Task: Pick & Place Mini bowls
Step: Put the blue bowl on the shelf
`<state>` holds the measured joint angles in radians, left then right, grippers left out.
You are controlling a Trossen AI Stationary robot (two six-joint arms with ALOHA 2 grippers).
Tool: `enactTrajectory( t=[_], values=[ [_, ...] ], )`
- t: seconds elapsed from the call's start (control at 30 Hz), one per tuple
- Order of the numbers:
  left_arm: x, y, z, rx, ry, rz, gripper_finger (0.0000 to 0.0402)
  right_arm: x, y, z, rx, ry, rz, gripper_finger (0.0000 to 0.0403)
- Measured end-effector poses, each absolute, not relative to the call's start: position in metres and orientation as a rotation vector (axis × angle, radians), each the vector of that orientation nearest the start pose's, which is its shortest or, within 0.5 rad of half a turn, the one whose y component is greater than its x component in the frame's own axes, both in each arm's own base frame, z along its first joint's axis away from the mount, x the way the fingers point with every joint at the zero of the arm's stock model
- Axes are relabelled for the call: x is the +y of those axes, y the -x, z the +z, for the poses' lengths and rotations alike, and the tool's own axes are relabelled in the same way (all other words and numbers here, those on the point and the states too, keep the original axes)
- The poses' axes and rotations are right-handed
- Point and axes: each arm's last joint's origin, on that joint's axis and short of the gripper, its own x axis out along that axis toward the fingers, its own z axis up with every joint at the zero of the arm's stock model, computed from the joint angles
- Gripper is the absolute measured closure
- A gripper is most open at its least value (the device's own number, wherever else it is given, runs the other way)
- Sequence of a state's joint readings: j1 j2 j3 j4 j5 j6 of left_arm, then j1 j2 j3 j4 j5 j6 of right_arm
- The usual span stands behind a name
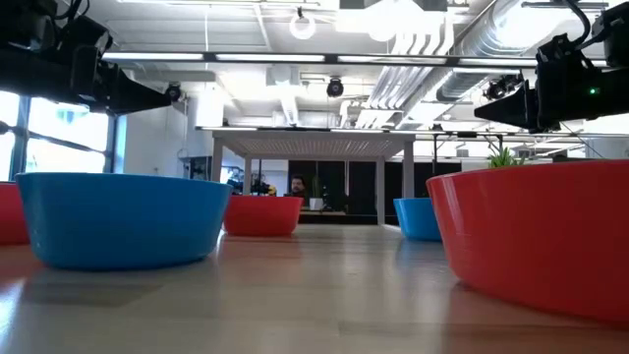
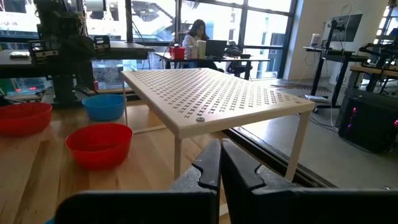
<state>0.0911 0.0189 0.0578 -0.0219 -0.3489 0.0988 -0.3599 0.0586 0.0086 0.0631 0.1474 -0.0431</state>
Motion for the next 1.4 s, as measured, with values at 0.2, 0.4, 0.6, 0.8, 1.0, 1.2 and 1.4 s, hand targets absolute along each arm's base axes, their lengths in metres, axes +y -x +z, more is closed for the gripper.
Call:
enactTrajectory(
  t=[0.2,0.4,0.6,0.8,1.0,1.2,1.4],
  values=[
    [0.0184,-0.0922,0.1795,-0.008,-0.032,0.439,0.0385,-0.0394,-0.0926,0.1679,-0.002,0.043,-0.508,0.0402],
    [0.0177,-0.0925,0.1799,-0.043,0.113,0.413,0.0385,-0.0394,-0.0926,0.1679,-0.002,0.044,-0.508,0.0402],
    [0.0176,-0.0925,0.1814,-0.059,0.113,0.410,0.0385,-0.0394,-0.0926,0.1679,-0.002,0.043,-0.508,0.0402],
    [0.0176,-0.0925,0.1813,-0.053,0.091,0.410,0.0385,-0.0397,-0.0924,0.1679,0.011,0.091,-0.520,0.0402],
    [0.0172,-0.0927,0.1795,-0.027,0.056,0.396,0.0399,-0.0399,-0.0923,0.1678,0.015,0.104,-0.529,0.0402],
    [0.0170,-0.0928,0.1774,-0.010,0.085,0.390,0.0393,-0.0400,-0.0923,0.1678,0.015,0.106,-0.530,0.0402],
    [0.0161,-0.0932,0.1775,-0.018,0.134,0.353,0.0392,-0.0395,-0.0920,0.1764,-0.092,0.050,-0.520,0.0402]
  ],
)
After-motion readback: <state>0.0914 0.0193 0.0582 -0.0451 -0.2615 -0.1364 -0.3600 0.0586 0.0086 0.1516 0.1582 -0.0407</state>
